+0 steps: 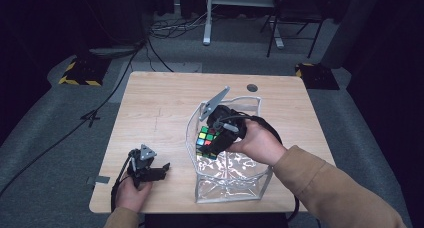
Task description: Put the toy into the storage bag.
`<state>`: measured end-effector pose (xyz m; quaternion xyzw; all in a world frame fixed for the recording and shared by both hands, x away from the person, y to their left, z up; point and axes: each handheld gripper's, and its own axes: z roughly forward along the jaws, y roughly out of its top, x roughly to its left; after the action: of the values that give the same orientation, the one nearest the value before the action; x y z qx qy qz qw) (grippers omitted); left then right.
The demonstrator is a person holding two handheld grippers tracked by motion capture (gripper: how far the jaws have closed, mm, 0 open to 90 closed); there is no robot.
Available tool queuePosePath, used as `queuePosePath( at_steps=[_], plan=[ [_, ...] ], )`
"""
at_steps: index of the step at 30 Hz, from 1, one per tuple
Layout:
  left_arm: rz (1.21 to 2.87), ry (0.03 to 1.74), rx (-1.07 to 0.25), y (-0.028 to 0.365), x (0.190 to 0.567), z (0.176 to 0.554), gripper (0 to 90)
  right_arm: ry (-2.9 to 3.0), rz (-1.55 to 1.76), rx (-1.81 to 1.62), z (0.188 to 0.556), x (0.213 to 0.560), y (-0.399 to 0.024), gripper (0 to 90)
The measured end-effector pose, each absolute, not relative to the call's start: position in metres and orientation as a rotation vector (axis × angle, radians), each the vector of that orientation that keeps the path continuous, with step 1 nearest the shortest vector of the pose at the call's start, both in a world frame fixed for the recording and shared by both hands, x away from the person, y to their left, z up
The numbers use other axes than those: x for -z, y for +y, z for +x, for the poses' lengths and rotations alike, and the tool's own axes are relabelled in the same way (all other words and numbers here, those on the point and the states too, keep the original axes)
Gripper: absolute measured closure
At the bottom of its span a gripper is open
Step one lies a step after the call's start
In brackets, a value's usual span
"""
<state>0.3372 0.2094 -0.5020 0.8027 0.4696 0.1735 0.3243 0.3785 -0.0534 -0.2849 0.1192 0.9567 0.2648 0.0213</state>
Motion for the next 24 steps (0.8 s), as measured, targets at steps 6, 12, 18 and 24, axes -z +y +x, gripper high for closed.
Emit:
queuePosePath(
  at_steps=[6, 12, 18, 24],
  plan=[
    [2.104, 1.231, -0.453, 0.209, 0.502, 0.337, 20.0, 3.005, 0.394, -0.786, 0.377, 0.300, -0.048, 33.9],
    [2.108, 1.229, -0.457, 0.209, 0.502, 0.337, 20.0, 3.037, 0.408, -0.710, 0.380, 0.314, -0.043, 33.9],
    [2.104, 1.232, -0.451, 0.209, 0.502, 0.337, 20.0, 3.072, 0.357, -0.658, 0.379, 0.328, -0.040, 33.9],
    [2.105, 1.232, -0.451, 0.209, 0.502, 0.337, 20.0, 3.103, 0.317, -0.599, 0.377, 0.337, -0.038, 33.9]
  ],
)
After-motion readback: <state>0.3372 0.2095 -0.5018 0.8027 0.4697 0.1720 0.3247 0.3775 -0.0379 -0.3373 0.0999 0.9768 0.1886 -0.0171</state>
